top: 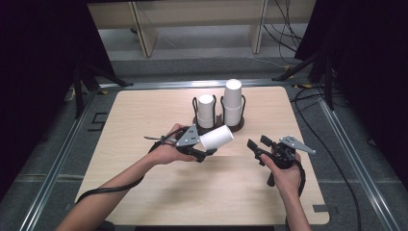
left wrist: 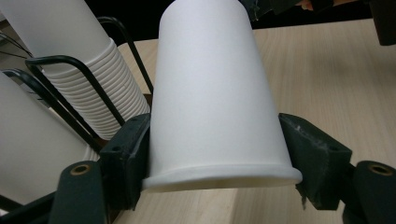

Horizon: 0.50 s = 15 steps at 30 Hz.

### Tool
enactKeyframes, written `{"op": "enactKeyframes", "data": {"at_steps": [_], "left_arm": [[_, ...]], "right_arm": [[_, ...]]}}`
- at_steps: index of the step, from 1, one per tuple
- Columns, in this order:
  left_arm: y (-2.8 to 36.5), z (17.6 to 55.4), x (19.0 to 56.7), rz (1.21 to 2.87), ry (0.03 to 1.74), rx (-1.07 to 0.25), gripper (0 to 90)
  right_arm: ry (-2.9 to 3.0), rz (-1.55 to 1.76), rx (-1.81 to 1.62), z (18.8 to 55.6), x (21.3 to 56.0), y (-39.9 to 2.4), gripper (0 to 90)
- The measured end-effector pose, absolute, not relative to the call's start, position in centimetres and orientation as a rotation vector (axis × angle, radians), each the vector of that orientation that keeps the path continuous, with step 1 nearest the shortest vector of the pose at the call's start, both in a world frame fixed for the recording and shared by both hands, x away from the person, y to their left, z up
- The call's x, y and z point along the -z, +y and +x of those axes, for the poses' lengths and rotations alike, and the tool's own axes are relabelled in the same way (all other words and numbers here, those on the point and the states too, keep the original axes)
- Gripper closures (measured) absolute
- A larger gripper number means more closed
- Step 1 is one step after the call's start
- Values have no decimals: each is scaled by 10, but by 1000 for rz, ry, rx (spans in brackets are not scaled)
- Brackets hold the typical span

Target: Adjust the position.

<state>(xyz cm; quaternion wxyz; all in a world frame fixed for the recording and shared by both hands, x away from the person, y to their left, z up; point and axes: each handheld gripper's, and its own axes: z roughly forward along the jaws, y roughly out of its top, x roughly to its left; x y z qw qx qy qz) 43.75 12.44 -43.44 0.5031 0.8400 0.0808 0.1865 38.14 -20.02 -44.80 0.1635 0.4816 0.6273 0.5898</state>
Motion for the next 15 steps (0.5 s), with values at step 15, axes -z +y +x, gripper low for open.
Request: {"op": "enactKeyframes", "data": {"at_steps": [15], "left_arm": [[138,438,428,2136,100,-432,288]], "right_arm": [[1980,1176,-1574,381,457,-196,268]]}}
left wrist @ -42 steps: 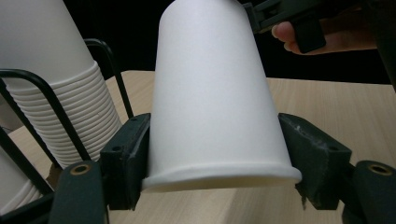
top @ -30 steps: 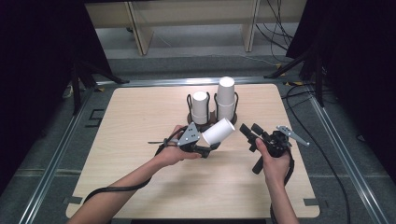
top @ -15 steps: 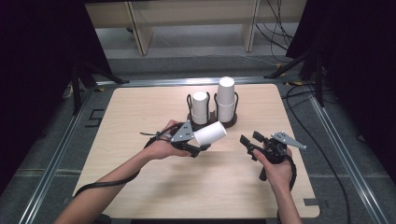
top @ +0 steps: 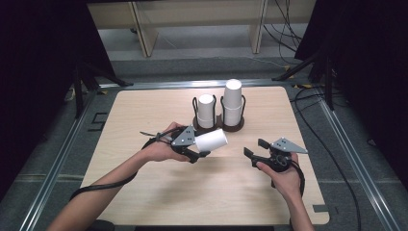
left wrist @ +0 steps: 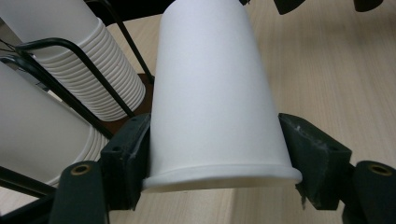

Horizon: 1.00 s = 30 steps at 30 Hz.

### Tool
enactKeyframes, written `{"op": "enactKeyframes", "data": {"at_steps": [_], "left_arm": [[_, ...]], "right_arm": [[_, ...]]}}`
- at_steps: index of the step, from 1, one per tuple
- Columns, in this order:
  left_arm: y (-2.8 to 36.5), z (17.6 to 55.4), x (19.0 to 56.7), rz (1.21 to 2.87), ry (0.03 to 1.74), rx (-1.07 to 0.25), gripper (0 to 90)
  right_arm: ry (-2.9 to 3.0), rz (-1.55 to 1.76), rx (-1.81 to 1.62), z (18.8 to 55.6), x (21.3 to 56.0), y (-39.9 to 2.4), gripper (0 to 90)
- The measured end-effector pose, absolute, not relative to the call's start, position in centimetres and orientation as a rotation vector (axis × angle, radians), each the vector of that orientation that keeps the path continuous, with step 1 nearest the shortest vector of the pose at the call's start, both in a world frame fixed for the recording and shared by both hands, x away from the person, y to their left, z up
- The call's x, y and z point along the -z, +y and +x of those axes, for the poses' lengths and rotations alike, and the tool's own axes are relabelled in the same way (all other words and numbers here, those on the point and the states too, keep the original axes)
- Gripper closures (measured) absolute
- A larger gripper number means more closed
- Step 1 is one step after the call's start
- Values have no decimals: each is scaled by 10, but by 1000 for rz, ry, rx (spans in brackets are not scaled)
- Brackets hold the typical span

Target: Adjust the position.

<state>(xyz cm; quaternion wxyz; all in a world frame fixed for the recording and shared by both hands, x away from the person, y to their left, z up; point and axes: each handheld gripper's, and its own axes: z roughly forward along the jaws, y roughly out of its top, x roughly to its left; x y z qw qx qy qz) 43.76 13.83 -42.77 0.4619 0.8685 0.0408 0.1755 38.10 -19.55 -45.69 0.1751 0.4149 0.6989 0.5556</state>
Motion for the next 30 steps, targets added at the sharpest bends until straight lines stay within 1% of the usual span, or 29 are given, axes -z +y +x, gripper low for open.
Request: {"op": "enactKeyframes", "data": {"at_steps": [1,3,5,9,16,21,22,25,30], "left_arm": [[139,438,427,2142,91,-430,288],[141,437,426,2144,77,-428,288],[144,437,425,2168,55,-414,288],[148,436,423,2200,15,-390,289],[151,434,416,2235,-18,-376,289],[152,434,412,2265,-45,-368,291],[152,434,412,2267,-42,-365,291],[153,435,410,2305,-74,-363,292],[152,435,407,2315,-89,-352,294]], "right_arm": [[1982,1142,-1540,381,457,-197,272],[2005,1084,-1580,383,459,-196,279],[2065,1079,-1591,381,459,-196,277],[2154,965,-1578,382,460,-194,268],[2179,879,-1589,385,458,-191,269],[2212,892,-1570,382,457,-188,269],[2207,839,-1570,384,457,-188,269],[2225,845,-1567,383,457,-187,270],[2238,876,-1613,382,459,-182,271]]}}
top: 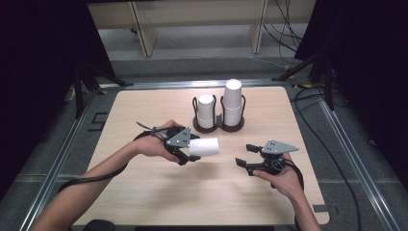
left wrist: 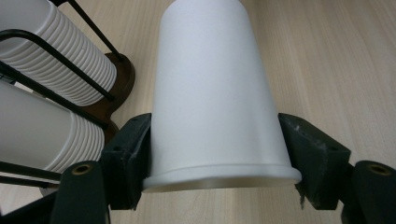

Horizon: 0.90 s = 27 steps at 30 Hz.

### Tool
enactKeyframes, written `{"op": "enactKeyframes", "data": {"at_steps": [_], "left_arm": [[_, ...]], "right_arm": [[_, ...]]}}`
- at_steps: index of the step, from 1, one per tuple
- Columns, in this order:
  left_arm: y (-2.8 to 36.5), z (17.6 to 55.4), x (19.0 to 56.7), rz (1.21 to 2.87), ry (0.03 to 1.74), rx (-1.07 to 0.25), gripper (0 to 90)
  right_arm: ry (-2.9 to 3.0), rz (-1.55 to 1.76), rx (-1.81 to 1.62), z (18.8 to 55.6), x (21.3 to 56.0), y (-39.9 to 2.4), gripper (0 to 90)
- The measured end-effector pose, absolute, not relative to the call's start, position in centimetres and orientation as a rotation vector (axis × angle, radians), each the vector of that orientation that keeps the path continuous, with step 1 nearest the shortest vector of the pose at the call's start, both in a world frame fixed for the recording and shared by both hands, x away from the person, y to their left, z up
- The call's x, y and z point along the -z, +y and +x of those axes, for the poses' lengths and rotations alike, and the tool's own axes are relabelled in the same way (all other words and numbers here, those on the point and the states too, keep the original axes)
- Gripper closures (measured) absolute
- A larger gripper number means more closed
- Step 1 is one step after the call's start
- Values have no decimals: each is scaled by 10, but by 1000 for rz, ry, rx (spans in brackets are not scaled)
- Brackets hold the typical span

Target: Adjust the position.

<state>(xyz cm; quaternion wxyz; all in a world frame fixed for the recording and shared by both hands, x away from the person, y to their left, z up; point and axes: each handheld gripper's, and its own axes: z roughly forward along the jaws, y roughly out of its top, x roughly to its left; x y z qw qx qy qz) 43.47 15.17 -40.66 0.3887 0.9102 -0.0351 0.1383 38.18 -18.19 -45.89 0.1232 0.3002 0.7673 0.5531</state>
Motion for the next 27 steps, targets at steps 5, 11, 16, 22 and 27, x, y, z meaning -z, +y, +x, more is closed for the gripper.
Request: {"op": "enactKeyframes", "data": {"at_steps": [5,11,16,22,27], "left_arm": [[150,437,402,2337,-113,-361,295],[147,440,398,2374,-143,-361,298],[145,441,396,2408,-181,-350,299],[146,438,399,2435,-201,-328,298],[147,436,398,2450,-215,-304,299]], "right_arm": [[2255,804,-1576,385,458,-181,270],[2294,778,-1545,385,455,-181,269],[2323,793,-1560,386,458,-179,269],[2368,694,-1526,390,459,-173,270],[2421,699,-1522,388,458,-164,270]]}}
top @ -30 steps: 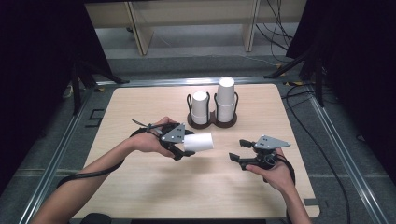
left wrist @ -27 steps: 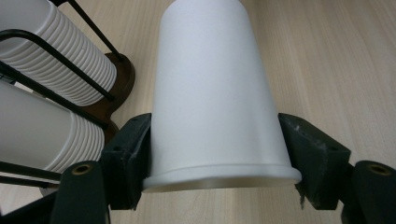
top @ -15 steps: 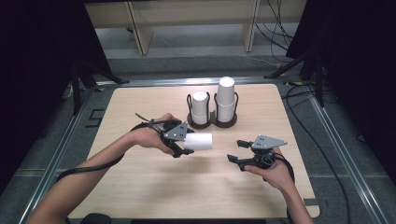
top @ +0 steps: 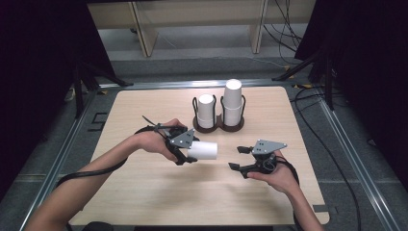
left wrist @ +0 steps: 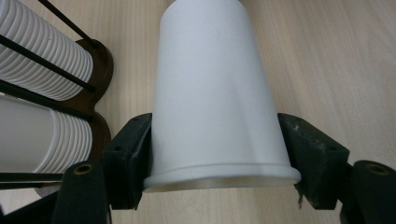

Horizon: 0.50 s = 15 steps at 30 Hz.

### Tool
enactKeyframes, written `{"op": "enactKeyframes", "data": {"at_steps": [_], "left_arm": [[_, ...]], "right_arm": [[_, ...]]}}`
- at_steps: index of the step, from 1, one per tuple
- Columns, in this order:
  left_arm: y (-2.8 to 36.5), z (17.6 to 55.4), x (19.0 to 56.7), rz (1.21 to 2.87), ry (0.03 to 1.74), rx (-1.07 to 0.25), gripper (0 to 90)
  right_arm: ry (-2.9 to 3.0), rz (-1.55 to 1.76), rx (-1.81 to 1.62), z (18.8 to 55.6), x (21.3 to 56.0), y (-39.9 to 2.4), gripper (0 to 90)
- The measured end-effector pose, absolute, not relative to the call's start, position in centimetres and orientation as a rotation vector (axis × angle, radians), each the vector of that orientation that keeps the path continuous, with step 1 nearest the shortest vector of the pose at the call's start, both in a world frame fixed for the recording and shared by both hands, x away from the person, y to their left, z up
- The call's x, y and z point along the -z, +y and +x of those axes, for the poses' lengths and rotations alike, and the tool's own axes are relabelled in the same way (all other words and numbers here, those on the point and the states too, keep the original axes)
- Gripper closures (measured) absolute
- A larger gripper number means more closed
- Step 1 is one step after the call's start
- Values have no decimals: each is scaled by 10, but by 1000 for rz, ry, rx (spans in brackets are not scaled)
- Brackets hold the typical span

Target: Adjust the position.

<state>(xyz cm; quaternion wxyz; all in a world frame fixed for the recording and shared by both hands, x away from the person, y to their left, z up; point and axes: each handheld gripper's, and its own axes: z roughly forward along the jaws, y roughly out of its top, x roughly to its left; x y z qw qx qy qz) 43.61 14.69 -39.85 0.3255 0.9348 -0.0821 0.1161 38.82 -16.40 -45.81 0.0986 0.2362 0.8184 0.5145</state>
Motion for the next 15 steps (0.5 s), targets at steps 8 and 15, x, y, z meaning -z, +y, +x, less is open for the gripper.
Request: {"op": "enactKeyframes", "data": {"at_steps": [8,15], "left_arm": [[146,432,400,2490,-248,-261,301],[144,433,400,2528,-278,-254,301]], "right_arm": [[2430,601,-1496,391,459,-159,271],[2437,613,-1492,390,459,-157,273]]}}
